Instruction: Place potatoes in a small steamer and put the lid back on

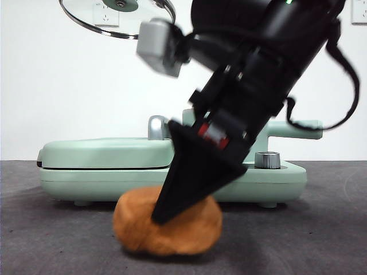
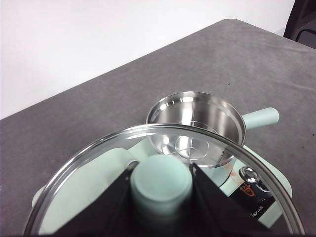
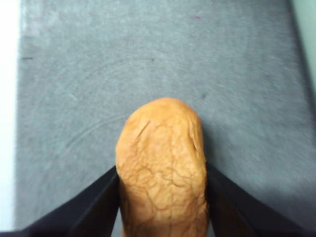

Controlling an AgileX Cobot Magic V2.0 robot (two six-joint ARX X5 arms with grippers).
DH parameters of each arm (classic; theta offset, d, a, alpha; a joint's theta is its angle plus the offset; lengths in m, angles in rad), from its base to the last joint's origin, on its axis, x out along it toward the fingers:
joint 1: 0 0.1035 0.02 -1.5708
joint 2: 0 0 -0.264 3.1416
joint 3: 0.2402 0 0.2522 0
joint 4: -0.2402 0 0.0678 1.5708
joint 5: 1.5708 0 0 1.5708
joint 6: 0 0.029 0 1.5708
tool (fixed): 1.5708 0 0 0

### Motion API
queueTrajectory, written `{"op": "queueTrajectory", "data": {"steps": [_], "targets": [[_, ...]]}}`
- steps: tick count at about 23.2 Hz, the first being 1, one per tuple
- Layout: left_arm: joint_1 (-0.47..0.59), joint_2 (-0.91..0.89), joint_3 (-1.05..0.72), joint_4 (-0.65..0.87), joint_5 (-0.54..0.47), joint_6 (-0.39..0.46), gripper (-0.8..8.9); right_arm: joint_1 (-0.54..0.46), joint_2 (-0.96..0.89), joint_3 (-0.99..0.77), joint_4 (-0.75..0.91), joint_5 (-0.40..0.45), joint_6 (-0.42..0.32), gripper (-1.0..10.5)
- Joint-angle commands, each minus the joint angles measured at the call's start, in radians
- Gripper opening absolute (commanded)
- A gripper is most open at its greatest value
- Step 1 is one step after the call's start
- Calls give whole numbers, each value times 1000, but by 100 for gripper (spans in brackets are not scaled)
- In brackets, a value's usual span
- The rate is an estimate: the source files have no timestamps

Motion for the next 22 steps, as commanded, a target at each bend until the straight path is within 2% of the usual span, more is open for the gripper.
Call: {"op": "queueTrajectory", "data": {"steps": [1,3,6,8,10,12,19,22], "targets": [[-3,-5,15,40,0,-3,10,-13,-82,16,-45,37,62,191],[-3,-5,15,44,0,-3,10,-44,-167,16,-106,77,122,191],[-3,-5,15,42,0,-4,10,-114,-307,17,-183,189,295,191],[-3,-5,15,42,0,-4,10,-171,-375,28,-215,216,402,191],[-3,-5,15,42,0,-4,10,-229,-401,71,-268,218,466,191],[-3,-5,15,42,0,-4,10,-279,-393,142,-316,219,475,191],[-3,-5,15,41,0,-22,10,-378,-280,357,-319,217,468,191],[-3,-5,15,40,0,-27,10,-404,-200,459,-320,214,443,191]]}}
